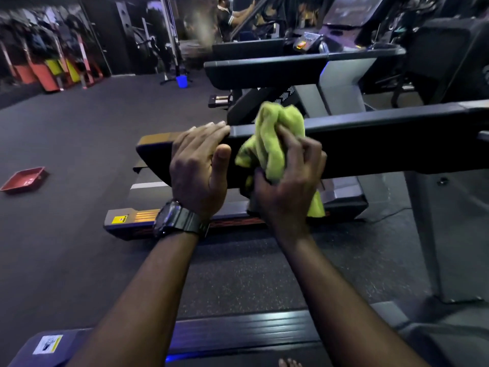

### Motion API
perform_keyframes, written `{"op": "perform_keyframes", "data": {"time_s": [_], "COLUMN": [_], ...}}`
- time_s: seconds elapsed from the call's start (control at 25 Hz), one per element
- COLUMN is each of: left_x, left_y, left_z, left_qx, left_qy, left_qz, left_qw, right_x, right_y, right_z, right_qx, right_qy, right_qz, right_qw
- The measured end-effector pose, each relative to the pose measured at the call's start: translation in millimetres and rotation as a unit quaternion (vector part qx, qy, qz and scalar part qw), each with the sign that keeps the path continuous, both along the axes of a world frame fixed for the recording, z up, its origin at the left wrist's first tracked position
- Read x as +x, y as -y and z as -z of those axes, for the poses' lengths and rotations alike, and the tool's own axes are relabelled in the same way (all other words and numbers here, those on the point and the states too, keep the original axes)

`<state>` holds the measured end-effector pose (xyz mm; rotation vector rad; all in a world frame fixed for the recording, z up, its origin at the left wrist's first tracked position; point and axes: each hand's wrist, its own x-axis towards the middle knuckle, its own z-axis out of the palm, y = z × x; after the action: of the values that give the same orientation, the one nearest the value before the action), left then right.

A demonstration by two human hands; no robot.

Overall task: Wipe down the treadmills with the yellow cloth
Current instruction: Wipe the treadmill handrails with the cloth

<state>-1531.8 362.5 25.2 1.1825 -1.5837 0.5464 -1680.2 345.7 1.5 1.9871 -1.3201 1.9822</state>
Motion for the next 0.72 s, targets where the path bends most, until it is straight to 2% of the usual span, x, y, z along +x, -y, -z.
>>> {"op": "perform_keyframes", "data": {"time_s": [0.04,0.16,0.2,0.24,0.32,0.36,0.4,0.48,0.52,0.56,0.6,0.64,0.68,0.72], "left_x": [0,-1,-1,0,2,2,1,1,0,-1,-1,-1,-2,-5], "left_y": [1,0,0,0,3,3,4,4,3,3,3,4,5,6], "left_z": [-1,-1,0,1,3,3,4,3,3,3,3,3,4,2], "left_qx": [-0.003,-0.007,-0.010,-0.012,-0.012,-0.015,-0.019,-0.021,-0.023,-0.026,-0.029,-0.029,-0.028,-0.027], "left_qy": [-0.004,-0.012,-0.009,-0.003,0.012,0.018,0.020,0.018,0.018,0.020,0.020,0.015,0.007,-0.003], "left_qz": [0.003,0.005,0.001,-0.005,-0.013,-0.015,-0.017,-0.019,-0.019,-0.021,-0.026,-0.027,-0.030,-0.040], "left_qw": [1.000,1.000,1.000,1.000,1.000,1.000,0.999,0.999,0.999,0.999,0.999,0.999,0.999,0.999], "right_x": [8,-7,-21,-28,-20,-13,-11,-28,-46,-61,-65,-61,-50,-40], "right_y": [-3,-10,-7,-3,3,3,3,5,6,10,15,18,18,15], "right_z": [-2,36,40,35,9,1,4,37,45,43,33,18,4,0], "right_qx": [-0.006,-0.072,-0.062,-0.042,0.020,0.030,0.004,-0.064,-0.067,-0.044,-0.013,0.026,0.044,0.024], "right_qy": [-0.015,-0.189,-0.185,-0.134,0.031,0.050,-0.006,-0.189,-0.222,-0.189,-0.099,0.009,0.075,0.045], "right_qz": [-0.008,-0.054,-0.046,-0.026,0.025,0.026,0.016,-0.025,-0.027,-0.013,0.022,0.060,0.075,0.070], "right_qw": [1.000,0.978,0.980,0.990,0.999,0.998,1.000,0.980,0.972,0.981,0.995,0.998,0.993,0.996]}}
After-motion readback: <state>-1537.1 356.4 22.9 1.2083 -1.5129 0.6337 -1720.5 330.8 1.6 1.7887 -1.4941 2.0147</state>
